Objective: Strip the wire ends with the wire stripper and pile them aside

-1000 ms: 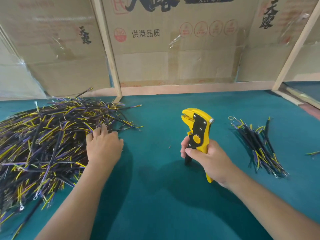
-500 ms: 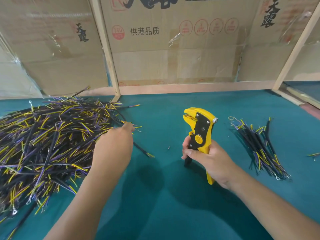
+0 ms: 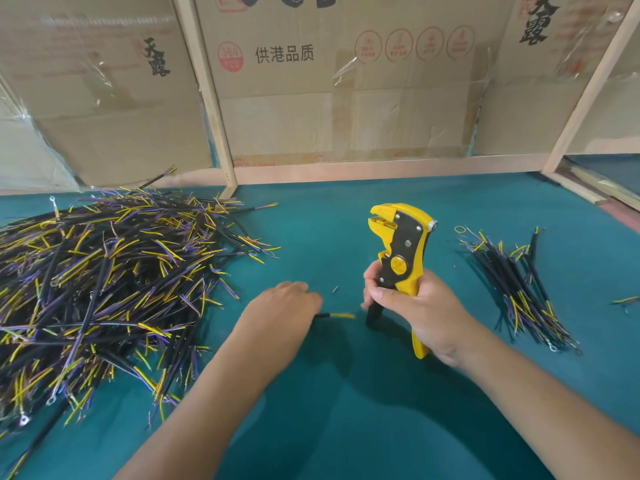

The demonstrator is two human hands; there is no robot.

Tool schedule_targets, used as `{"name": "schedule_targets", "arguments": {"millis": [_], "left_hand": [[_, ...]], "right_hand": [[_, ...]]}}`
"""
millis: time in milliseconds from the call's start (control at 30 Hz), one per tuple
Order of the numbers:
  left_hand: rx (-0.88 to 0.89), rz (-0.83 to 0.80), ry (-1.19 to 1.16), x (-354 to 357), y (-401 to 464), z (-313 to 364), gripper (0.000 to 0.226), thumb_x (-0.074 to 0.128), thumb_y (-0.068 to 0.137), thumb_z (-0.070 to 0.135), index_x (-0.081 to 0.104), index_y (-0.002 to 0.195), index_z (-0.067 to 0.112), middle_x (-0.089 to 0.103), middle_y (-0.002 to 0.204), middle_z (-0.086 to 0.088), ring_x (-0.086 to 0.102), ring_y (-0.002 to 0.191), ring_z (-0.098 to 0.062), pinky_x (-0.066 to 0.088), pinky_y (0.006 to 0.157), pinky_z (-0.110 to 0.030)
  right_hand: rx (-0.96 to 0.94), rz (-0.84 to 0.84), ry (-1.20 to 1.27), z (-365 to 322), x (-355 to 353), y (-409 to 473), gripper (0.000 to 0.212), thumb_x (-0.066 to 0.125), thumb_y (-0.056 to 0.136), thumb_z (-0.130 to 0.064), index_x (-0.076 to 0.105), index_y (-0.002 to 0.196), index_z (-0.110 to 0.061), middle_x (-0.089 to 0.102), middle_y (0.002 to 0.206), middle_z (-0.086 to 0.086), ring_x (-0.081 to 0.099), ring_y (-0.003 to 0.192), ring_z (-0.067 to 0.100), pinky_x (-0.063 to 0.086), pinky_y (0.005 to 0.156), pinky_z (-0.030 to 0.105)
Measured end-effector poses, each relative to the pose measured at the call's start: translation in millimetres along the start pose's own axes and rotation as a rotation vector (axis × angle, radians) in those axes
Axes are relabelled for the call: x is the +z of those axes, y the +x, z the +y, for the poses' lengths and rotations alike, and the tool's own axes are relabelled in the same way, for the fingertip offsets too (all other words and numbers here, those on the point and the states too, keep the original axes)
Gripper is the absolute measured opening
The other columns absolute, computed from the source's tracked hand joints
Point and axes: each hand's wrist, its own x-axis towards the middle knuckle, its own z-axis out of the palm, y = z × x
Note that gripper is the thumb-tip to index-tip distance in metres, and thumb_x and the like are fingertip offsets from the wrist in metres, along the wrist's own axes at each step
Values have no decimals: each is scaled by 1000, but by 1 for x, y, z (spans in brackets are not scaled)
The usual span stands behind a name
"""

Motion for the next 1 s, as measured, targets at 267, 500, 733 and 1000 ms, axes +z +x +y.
{"name": "schedule_targets", "arguments": {"millis": [267, 500, 733, 1000], "left_hand": [[-150, 369, -605, -27, -9, 6, 10, 52, 100, 24, 46, 92, 21, 61, 71, 3, 56, 69, -21, 42, 64, -33], [-124, 328, -934, -33, -11, 22, 10, 61, 94, 24, 54, 88, 25, 69, 68, 7, 46, 48, -7, 40, 50, -16], [-162, 272, -1063, -28, -9, 23, 15, 66, 92, 22, 52, 87, 23, 68, 65, 3, 50, 46, -9, 41, 44, -17], [-137, 271, -1136, -26, -8, 17, 12, 58, 98, 24, 56, 88, 31, 68, 63, 0, 47, 50, -10, 42, 52, -21]], "right_hand": [[-9, 49, 143, 5, -2, 6, 2, 69, 85, -28, 69, 87, -27, 66, 79, 6, 65, 81, 27, 48, 98, 64], [-10, 27, 156, 8, -4, 8, 10, 72, 79, -31, 70, 87, -25, 66, 81, 5, 66, 80, 25, 52, 98, 59], [-14, 41, 146, 8, -4, 8, 3, 70, 84, -26, 70, 86, -26, 66, 81, 6, 67, 80, 27, 52, 97, 59], [-25, 52, 157, 9, -1, 7, 11, 71, 78, -36, 69, 83, -27, 66, 78, 3, 65, 77, 24, 50, 96, 63]]}}
